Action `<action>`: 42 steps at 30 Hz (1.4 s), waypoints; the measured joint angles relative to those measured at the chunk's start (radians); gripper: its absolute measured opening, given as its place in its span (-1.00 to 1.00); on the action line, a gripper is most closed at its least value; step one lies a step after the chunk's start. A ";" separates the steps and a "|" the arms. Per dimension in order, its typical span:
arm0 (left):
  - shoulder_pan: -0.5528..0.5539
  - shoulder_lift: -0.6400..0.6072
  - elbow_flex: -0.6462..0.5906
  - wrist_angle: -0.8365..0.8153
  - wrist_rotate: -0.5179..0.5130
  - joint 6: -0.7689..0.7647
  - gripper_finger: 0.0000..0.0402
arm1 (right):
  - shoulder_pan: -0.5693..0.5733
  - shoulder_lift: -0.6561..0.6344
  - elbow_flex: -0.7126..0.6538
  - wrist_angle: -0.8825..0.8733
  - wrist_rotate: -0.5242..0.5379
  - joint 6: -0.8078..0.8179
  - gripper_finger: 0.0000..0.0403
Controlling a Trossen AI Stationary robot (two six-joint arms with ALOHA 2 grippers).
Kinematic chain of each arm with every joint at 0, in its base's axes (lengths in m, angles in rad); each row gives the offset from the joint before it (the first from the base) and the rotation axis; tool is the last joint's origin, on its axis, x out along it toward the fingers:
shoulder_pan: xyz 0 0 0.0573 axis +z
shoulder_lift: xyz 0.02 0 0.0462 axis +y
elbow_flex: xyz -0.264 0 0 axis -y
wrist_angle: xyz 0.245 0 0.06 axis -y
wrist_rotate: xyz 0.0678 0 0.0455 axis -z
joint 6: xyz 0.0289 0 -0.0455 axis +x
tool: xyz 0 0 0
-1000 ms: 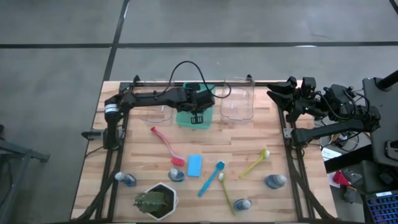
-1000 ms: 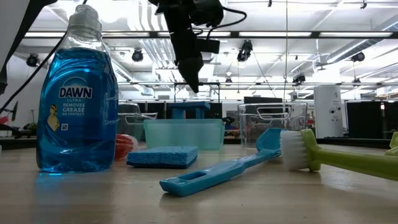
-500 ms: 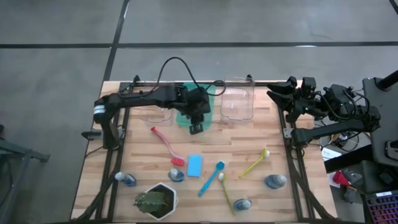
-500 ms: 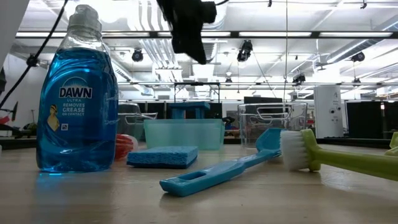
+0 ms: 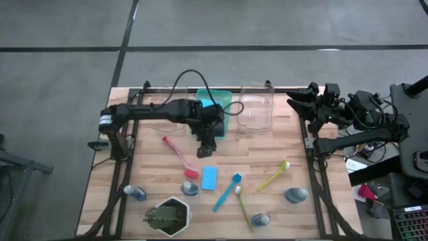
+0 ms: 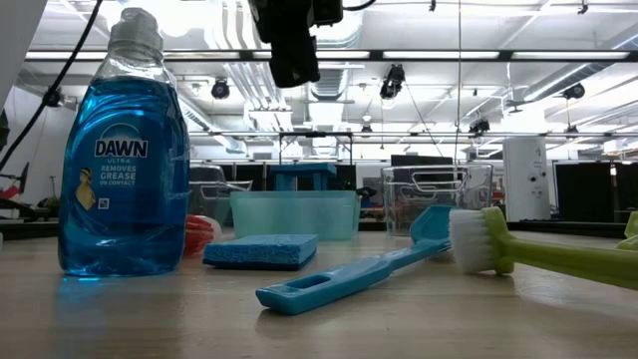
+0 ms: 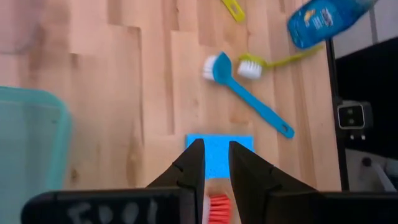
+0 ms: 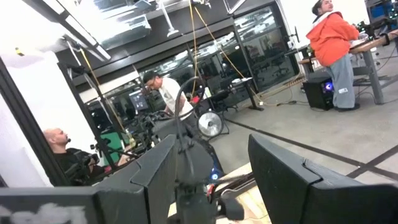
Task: Pick & Place Kitchen Sink Supplies
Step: Put the sponge into the green bin
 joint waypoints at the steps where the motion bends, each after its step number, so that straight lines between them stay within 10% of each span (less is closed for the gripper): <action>1: -0.005 0.000 -0.008 0.001 0.001 0.000 -0.67 | 0.000 0.000 0.000 0.000 -0.001 0.000 -0.04; 15: -0.086 0.008 -0.195 0.192 -0.007 -0.036 -0.05 | 0.000 0.000 0.000 0.000 -0.052 0.026 -0.04; 42: -0.115 0.053 -0.470 0.517 -0.048 -0.060 -0.17 | 0.000 0.003 0.000 -0.003 -0.068 0.053 -0.04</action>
